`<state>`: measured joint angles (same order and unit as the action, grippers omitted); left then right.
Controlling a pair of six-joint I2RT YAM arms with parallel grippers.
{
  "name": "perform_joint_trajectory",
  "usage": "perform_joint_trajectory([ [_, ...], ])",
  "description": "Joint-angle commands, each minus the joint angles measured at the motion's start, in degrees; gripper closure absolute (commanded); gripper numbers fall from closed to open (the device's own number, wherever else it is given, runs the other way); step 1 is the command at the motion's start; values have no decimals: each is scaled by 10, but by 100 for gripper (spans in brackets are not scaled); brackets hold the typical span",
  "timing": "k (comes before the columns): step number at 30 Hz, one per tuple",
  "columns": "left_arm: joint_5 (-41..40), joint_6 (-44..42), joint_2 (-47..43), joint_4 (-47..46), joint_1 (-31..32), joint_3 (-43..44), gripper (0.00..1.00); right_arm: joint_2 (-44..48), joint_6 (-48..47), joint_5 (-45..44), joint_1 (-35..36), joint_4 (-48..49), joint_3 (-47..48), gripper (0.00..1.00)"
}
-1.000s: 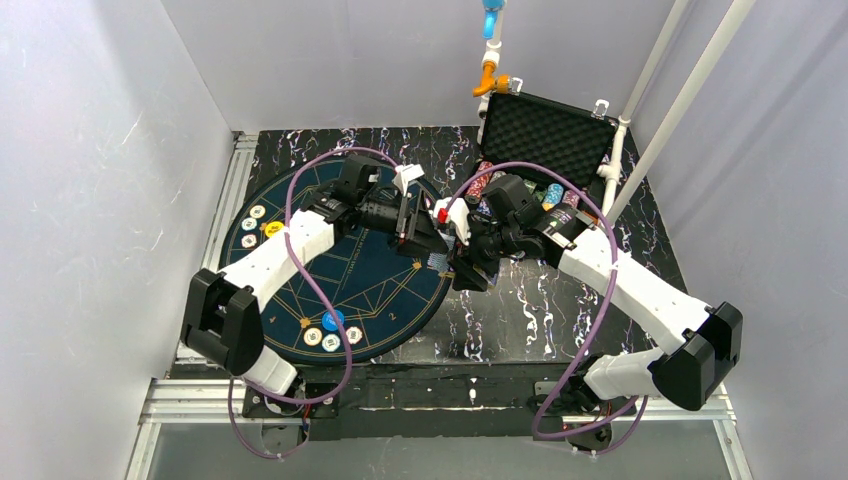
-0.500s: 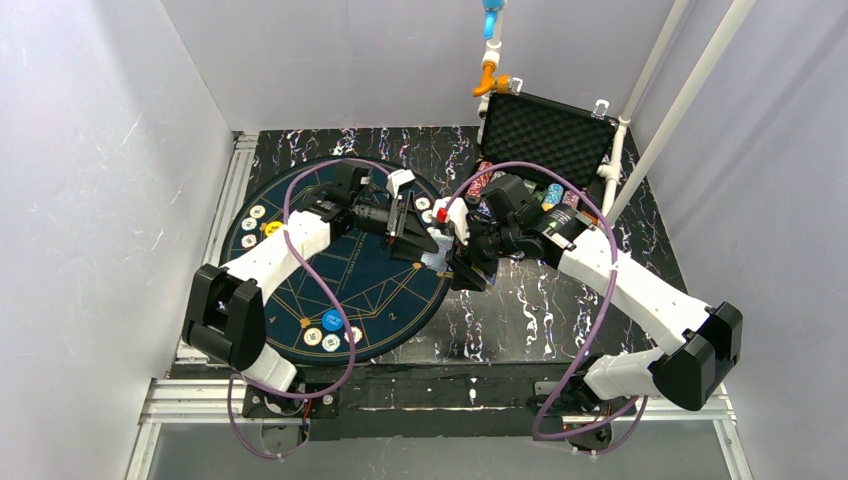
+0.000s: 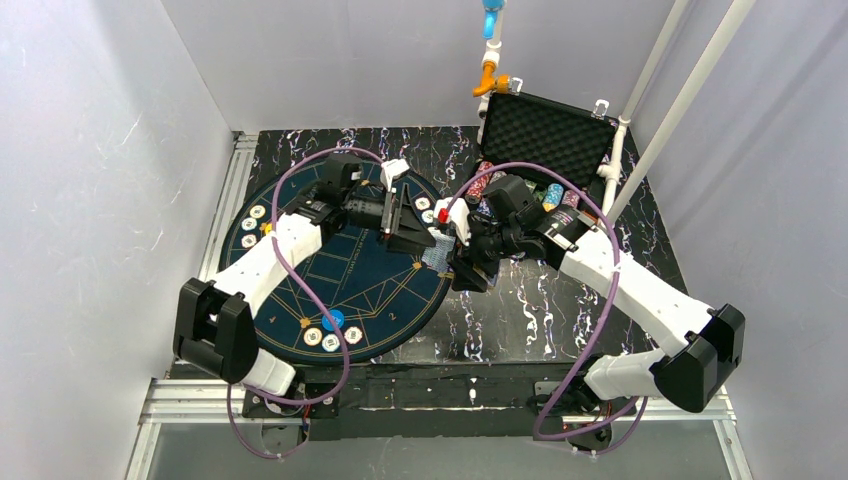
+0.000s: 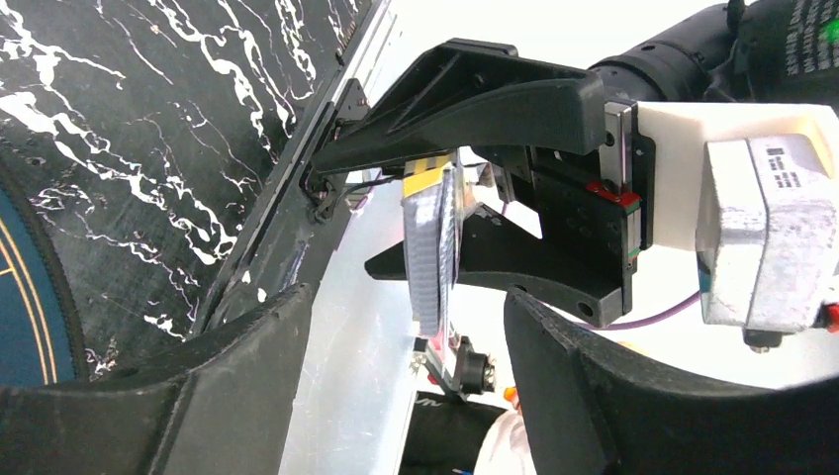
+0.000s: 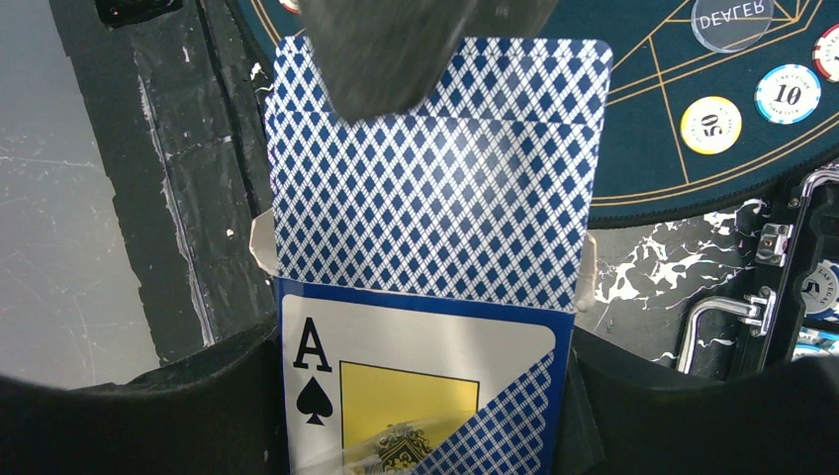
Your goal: Distribute texas hold em gaming equipment
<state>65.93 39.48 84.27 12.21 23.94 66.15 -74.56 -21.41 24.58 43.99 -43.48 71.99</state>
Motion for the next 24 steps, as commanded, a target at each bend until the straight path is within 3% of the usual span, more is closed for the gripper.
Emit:
perform_joint_trajectory([
  [1,-23,-17,-10,4,36,18,29,1,-3,14,0,25,15,99],
  [6,-50,-30,24,24,48,25,30,0,5,23,0,33,28,99],
  [10,-67,-68,44,93,39,53,34,5,4,26,0,36,30,99],
  [20,-1,-38,-12,57,-22,-14,45,25,-5,23,0,33,0,99],
  [22,6,-46,-30,48,-24,-9,52,23,-10,16,0,24,-3,99],
  [24,12,-37,-41,23,-23,2,47,18,-14,12,0,18,-4,99],
])
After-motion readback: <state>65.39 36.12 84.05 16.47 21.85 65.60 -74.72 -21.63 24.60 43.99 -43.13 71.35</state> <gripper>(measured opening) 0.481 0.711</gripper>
